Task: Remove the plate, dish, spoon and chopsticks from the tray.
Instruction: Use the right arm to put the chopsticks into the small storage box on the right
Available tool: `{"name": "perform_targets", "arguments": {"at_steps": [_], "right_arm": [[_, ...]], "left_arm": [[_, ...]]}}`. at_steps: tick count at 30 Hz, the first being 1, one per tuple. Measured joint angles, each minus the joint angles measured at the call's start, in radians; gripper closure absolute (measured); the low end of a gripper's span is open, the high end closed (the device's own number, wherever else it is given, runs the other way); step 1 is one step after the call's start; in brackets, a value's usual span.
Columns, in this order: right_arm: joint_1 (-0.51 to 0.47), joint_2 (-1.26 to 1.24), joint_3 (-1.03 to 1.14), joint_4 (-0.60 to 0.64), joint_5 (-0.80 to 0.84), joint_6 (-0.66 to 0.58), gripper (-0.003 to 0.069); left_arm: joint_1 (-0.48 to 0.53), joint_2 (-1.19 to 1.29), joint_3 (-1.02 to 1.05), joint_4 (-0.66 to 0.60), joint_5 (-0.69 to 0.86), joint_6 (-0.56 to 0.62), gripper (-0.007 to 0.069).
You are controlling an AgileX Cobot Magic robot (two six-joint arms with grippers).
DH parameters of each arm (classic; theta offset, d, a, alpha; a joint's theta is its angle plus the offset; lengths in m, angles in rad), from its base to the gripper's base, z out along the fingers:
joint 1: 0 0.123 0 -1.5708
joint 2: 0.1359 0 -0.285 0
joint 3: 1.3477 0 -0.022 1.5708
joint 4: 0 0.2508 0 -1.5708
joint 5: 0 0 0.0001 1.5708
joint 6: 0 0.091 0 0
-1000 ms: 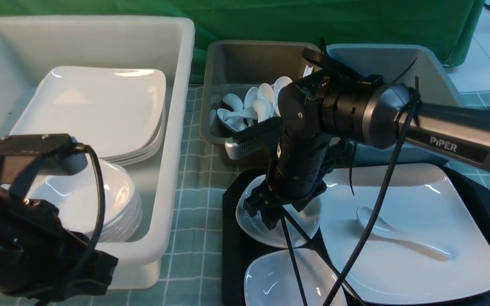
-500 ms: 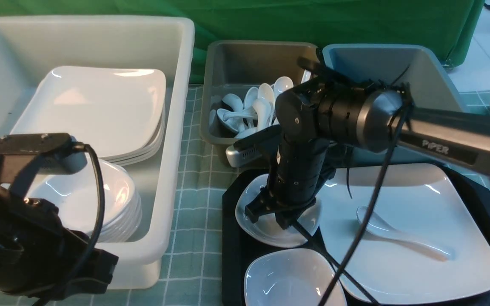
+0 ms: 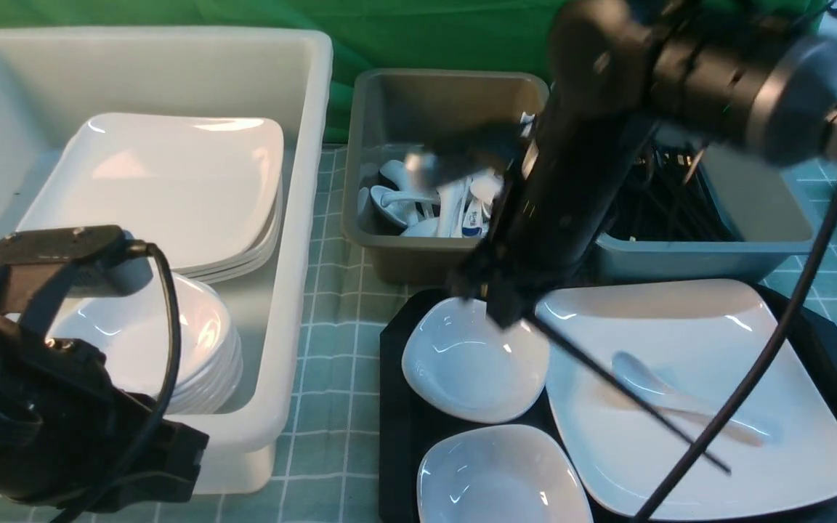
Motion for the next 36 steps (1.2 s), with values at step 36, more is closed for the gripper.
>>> {"name": "perform_targets", "arguments": {"at_steps": [36], "right_arm": [[-0.587, 0.531, -0.731, 0.317, -0.365, 0.114, 0.0585]], "left_arm": [[-0.004, 0.000, 0.000, -0.124, -0.001, -0.013, 0.0624]]}}
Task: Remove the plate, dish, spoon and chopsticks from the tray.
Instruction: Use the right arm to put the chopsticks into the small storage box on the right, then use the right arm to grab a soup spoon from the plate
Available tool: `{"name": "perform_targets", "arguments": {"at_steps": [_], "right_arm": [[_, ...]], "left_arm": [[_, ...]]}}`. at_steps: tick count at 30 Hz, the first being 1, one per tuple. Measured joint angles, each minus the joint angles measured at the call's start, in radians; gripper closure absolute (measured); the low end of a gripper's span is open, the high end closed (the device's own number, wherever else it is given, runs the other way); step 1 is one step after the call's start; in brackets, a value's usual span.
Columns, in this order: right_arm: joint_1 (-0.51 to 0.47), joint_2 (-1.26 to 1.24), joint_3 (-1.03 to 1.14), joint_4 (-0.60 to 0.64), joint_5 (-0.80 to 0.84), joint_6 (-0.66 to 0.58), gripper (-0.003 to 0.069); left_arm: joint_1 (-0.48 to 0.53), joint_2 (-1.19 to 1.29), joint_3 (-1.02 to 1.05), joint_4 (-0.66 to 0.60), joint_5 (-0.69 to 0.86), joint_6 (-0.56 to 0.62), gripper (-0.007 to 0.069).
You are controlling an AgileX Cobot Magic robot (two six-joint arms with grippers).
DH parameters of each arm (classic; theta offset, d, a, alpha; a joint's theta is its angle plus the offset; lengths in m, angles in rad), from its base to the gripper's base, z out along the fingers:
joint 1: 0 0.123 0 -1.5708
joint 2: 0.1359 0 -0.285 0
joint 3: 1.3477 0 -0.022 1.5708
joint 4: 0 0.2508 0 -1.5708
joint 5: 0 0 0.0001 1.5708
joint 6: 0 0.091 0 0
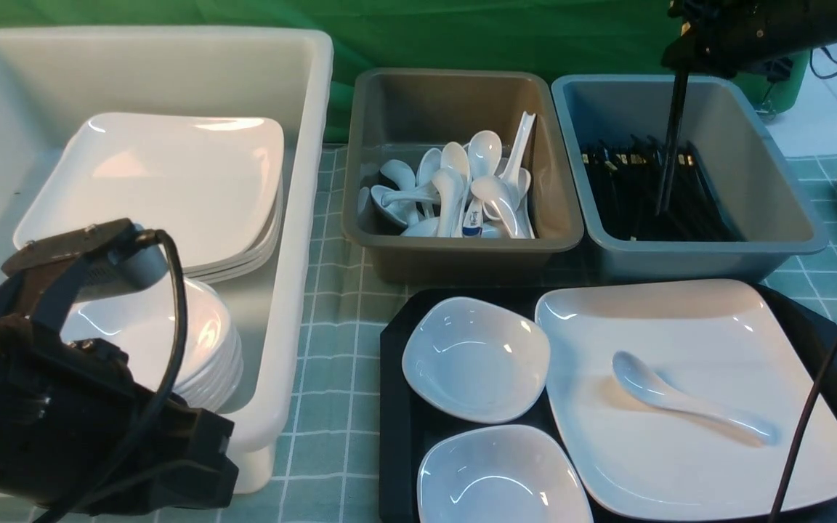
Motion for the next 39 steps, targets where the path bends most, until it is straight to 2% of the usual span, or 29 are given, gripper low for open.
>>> {"name": "perform_targets", "arguments": {"at_steps": [1, 4, 5, 6, 7, 8, 10, 12, 14, 15, 17, 19, 20, 22, 25, 26, 29, 32, 33, 35, 36, 39], "right_arm": [[0.001, 0.001, 0.000, -0.008, 0.000, 0.000, 0.0583], [0.013, 0.014, 0.000, -0.056, 0.023, 0.000, 0.0496], [0.016, 0.017, 0.000, -0.063, 0.038, 0.001, 0.0413], [0.019, 0.017, 0.000, -0.066, 0.047, 0.002, 0.0359], [0.020, 0.017, -0.001, -0.066, 0.049, 0.002, 0.0345], [0.022, 0.012, -0.001, -0.072, 0.075, 0.003, 0.0249], [0.025, -0.006, -0.003, -0.111, 0.123, 0.003, 0.0132], [0.025, -0.041, -0.010, -0.153, 0.213, 0.007, 0.0095], [0.026, -0.084, -0.024, -0.206, 0.332, -0.017, 0.0156], [0.027, -0.109, -0.021, -0.223, 0.368, -0.034, 0.0219], [0.027, -0.212, 0.019, -0.234, 0.370, -0.070, 0.0480], [0.027, -0.296, 0.089, -0.234, 0.369, -0.111, 0.0568], [0.033, -0.377, 0.183, -0.233, 0.369, -0.159, 0.0603], [0.058, -0.522, 0.408, -0.234, 0.367, -0.265, 0.0627], [0.112, -0.720, 0.831, -0.236, 0.360, -0.435, 0.0613], [0.125, -0.750, 0.917, -0.242, 0.354, -0.455, 0.0596], [0.142, -0.814, 1.162, -0.271, 0.263, -0.486, 0.0487], [0.144, -0.830, 1.325, -0.300, 0.136, -0.511, 0.0319], [0.144, -0.830, 1.375, -0.307, 0.083, -0.533, 0.0244], [0.148, -0.827, 1.429, -0.321, 0.011, -0.594, 0.0142], [0.149, -0.824, 1.453, -0.327, -0.017, -0.627, 0.0104], [0.161, -0.809, 1.492, -0.344, -0.079, -0.671, 0.0056]], "left_arm": [[0.000, 0.000, 0.000, -0.001, 0.000, 0.000, 0.0624], [0.000, 0.000, 0.000, -0.003, -0.017, 0.000, 0.0624], [0.000, 0.000, 0.000, -0.006, -0.024, -0.003, 0.0624], [0.000, 0.000, 0.000, -0.006, -0.029, -0.003, 0.0624], [0.000, 0.000, 0.000, -0.006, -0.030, -0.003, 0.0624], [0.000, 0.000, 0.000, -0.006, -0.035, -0.003, 0.0624], [0.000, 0.000, 0.000, -0.006, -0.037, -0.004, 0.0624], [0.000, 0.000, 0.000, -0.006, -0.035, -0.004, 0.0624], [0.000, 0.000, 0.000, -0.006, -0.031, -0.004, 0.0624], [0.000, 0.000, 0.000, -0.006, -0.033, -0.004, 0.0624], [0.000, 0.000, 0.000, -0.007, -0.032, 0.003, 0.0624], [0.000, 0.000, 0.000, -0.006, -0.030, 0.016, 0.0624], [0.000, 0.000, 0.000, -0.006, -0.029, 0.024, 0.0624], [0.000, 0.000, 0.000, -0.003, -0.029, 0.045, 0.0624], [0.000, 0.000, 0.000, -0.003, -0.038, 0.097, 0.0624], [0.000, 0.000, 0.000, -0.003, -0.042, 0.104, 0.0624], [-0.001, 0.000, 0.000, -0.002, -0.069, 0.141, 0.0624], [-0.001, 0.000, 0.000, -0.002, -0.089, 0.171, 0.0624], [-0.001, 0.000, 0.000, -0.002, -0.091, 0.178, 0.0624], [-0.001, 0.000, 0.000, -0.002, -0.098, 0.196, 0.0624], [-0.001, 0.000, 0.000, -0.002, -0.104, 0.202, 0.0624], [-0.001, 0.000, 0.000, -0.002, -0.112, 0.213, 0.0624]]}}
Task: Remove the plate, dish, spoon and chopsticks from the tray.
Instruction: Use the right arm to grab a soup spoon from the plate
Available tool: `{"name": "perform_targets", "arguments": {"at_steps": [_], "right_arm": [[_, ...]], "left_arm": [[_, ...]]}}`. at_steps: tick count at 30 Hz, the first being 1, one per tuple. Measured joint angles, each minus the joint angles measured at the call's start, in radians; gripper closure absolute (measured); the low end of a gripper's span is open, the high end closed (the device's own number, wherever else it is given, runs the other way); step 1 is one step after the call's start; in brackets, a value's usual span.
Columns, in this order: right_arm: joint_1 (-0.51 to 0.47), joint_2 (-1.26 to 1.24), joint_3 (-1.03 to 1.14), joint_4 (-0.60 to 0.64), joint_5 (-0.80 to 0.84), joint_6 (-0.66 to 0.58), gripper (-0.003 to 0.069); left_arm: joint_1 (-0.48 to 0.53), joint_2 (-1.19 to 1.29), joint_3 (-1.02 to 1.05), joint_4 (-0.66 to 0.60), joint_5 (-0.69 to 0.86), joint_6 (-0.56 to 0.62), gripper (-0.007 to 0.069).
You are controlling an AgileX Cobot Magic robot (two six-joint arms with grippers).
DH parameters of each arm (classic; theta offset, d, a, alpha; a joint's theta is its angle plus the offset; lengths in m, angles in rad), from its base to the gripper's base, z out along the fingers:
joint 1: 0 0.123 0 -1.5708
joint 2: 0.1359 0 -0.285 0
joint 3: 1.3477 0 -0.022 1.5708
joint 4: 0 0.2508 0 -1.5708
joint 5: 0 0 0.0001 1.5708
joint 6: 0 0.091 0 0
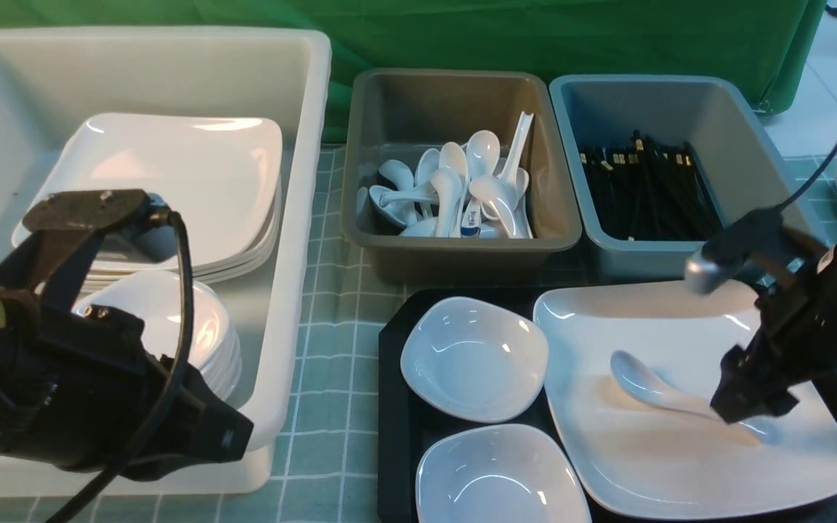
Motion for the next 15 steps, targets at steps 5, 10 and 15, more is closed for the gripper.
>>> {"name": "perform_targets", "arguments": {"at_steps": [5, 10, 15], "right_arm": [[0.032, 0.066, 0.011, -0.005, -0.089, -0.018, 0.0084], [0.048, 0.126, 0.009, -0.009, -0.113, -0.017, 0.0101], [0.049, 0.134, -0.002, -0.005, -0.126, 0.012, 0.0393]], "left_arm": [[0.000, 0.000, 0.000, 0.000, 0.000, 0.012, 0.0624], [0.000, 0.000, 0.000, 0.002, 0.001, 0.015, 0.0624], [0.000, 0.000, 0.000, 0.011, 0.009, 0.015, 0.0624]]}}
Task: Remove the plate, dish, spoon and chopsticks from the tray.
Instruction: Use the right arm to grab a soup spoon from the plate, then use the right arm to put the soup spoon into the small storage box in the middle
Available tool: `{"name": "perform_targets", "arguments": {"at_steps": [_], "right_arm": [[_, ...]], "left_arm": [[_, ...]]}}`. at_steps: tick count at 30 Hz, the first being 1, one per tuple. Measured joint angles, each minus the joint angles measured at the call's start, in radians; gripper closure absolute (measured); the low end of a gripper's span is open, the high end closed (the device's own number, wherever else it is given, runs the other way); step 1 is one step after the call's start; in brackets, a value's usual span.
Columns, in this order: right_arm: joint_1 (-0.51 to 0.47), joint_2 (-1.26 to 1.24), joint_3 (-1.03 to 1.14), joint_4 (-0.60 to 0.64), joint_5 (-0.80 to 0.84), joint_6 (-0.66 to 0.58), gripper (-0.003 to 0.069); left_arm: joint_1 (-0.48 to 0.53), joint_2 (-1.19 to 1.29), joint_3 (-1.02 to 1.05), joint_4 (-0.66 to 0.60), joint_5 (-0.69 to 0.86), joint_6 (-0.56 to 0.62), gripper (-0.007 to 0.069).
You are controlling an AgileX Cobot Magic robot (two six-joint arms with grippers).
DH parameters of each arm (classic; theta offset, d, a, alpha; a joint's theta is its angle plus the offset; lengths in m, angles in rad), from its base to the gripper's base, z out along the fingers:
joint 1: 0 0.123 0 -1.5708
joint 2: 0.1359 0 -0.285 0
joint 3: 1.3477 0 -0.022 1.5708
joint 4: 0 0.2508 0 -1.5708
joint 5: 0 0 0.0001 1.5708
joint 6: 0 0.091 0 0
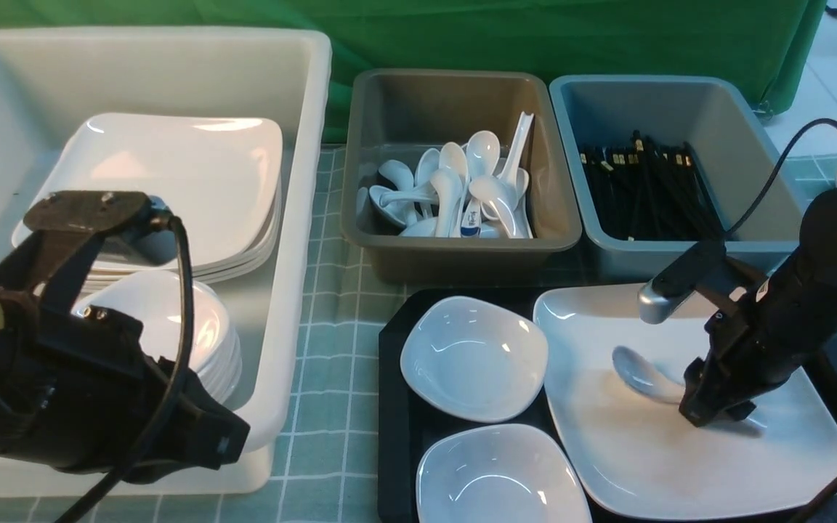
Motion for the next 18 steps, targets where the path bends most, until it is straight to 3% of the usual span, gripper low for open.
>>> {"name": "perform_targets", "arguments": {"at_steps": [1, 2, 9, 13, 18], "right_arm": [[0.001, -0.003, -0.002, 0.000, 0.005, 0.013, 0.0473], [0.001, -0.010, -0.007, 0.005, 0.023, 0.032, 0.0503], [0.066, -0.160, -0.094, 0.051, 0.086, 0.107, 0.0493], [0.143, -0.178, -0.314, 0.119, -0.070, 0.240, 0.0493], [0.188, -0.006, -0.599, 0.134, -0.094, 0.304, 0.0493]], "left_arm": [[0.000, 0.000, 0.000, 0.000, 0.000, 0.000, 0.0624], [0.000, 0.000, 0.000, 0.001, 0.002, 0.000, 0.0624], [0.000, 0.000, 0.000, 0.012, 0.003, 0.001, 0.0617], [0.000, 0.000, 0.000, 0.012, -0.001, 0.001, 0.0616], [0.000, 0.000, 0.000, 0.004, 0.000, 0.000, 0.0616]]}}
